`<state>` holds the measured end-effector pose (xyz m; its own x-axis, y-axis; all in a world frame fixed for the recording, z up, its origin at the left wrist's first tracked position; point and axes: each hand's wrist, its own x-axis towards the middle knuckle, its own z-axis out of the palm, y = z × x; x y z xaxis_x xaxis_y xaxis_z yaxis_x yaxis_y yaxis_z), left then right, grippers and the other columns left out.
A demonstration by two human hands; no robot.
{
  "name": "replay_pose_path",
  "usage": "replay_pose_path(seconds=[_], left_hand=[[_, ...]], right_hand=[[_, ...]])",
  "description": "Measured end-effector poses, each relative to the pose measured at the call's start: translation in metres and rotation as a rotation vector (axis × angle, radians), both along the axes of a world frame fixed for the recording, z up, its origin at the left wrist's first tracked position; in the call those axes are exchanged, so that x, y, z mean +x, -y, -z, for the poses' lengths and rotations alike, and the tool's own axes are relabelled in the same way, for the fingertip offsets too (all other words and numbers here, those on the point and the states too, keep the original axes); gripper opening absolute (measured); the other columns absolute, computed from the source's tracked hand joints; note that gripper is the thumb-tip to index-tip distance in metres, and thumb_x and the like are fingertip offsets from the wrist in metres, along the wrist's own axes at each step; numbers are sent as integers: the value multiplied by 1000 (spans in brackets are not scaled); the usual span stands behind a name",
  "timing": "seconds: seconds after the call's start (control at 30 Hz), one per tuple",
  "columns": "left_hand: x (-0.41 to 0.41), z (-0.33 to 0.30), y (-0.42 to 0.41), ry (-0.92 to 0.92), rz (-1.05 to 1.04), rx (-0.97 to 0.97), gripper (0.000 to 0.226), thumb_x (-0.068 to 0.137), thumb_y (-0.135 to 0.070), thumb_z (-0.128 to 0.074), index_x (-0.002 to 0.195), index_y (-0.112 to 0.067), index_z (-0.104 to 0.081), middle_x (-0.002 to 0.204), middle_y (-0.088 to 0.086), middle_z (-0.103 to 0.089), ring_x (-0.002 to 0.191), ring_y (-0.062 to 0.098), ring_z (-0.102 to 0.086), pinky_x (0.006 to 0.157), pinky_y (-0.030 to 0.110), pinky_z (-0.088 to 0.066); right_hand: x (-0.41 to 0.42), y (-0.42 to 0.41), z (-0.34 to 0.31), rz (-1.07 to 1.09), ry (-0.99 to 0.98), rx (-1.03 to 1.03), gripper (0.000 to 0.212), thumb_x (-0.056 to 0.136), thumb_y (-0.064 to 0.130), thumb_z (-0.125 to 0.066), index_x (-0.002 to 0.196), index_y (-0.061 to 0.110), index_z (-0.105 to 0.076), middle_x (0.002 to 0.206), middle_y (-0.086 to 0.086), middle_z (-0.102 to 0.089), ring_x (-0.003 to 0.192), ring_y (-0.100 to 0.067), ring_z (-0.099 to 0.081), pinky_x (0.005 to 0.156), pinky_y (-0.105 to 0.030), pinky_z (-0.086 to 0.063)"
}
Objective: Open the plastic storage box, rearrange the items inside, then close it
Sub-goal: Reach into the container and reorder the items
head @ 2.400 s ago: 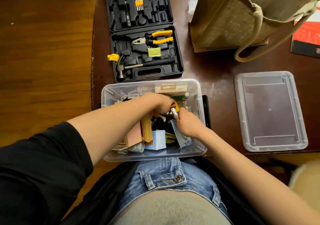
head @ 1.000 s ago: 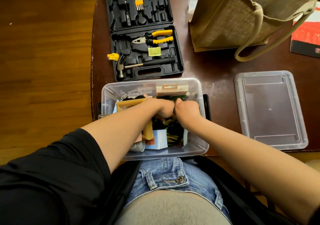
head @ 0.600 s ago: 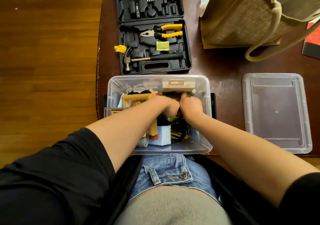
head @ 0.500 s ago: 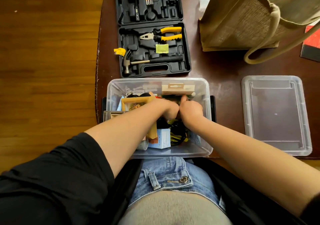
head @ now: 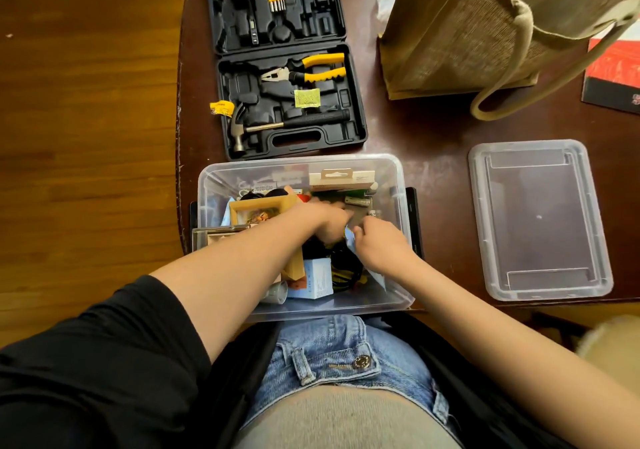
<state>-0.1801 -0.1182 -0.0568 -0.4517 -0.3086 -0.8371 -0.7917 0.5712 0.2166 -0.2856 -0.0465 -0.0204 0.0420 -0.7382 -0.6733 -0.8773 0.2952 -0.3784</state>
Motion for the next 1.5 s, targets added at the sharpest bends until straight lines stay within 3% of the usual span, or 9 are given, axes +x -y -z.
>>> replay_pose_path(seconds=[0.03,0.13,0.27,0.4,0.53,0.77,1.13,1.3,1.5], left_hand=[[0,1,0,0,-13,-6,74,89,-13,-55,152,-18,-16,157,11,-17,142,32,-23,115,48,-23],[0,3,-1,-20,-87,-21,77,88,-15,-58,151,-16,-14,156,15,-16,142,35,-22,114,47,-23],[1,5,-2,-40,-119,-31,90,87,-15,-60,152,-21,1,158,14,-8,143,36,-18,115,46,-21],[0,7,-4,-51,-93,-47,85,87,-15,-58,152,-21,-4,158,11,-11,141,35,-23,114,45,-25],[-3,10,-3,-35,-91,-67,83,87,-14,-59,152,-20,-9,157,11,-13,138,36,-28,112,45,-29],[-3,7,-4,-40,-75,-86,77,89,-14,-57,152,-19,-13,156,10,-16,138,34,-29,112,44,-29],[-2,-9,-10,-14,72,-137,43,90,-12,-51,133,-11,-50,139,11,-47,128,29,-44,108,44,-33],[-1,-4,-11,-29,66,-138,49,89,-14,-52,138,-13,-45,144,10,-41,132,29,-39,110,45,-30],[0,-3,-9,-58,-14,-83,66,90,-18,-51,150,-17,-22,154,13,-19,139,34,-27,112,45,-25]], right_hand=[[1,-1,2,73,29,40,10,98,13,-37,99,6,-44,110,-22,-59,88,-32,-52,66,-30,-31],[4,-1,13,233,26,125,51,95,5,-41,139,-9,-20,120,-23,-56,103,-33,-56,69,-31,-37],[10,5,28,292,-21,147,74,93,9,-47,145,-13,1,127,-22,-54,113,-33,-56,74,-33,-42],[13,11,34,269,-77,137,54,89,10,-52,134,-13,-33,124,-22,-56,112,-33,-57,79,-33,-45],[15,10,39,298,-44,144,36,88,10,-52,119,-7,-51,119,-21,-58,106,-34,-60,68,-30,-40],[15,13,43,417,-16,174,55,89,12,-55,133,-7,-27,128,-21,-53,116,-34,-54,83,-34,-45],[22,14,43,192,-142,21,42,90,8,-51,130,0,-38,137,-21,-35,112,-36,-54,88,-40,-46],[18,6,47,141,-84,-66,40,92,10,-46,130,1,-38,137,-21,-39,125,-35,-40,96,-41,-41],[10,0,44,175,58,-69,38,91,12,-43,127,-1,-42,130,-22,-47,120,-35,-44,100,-40,-39]])
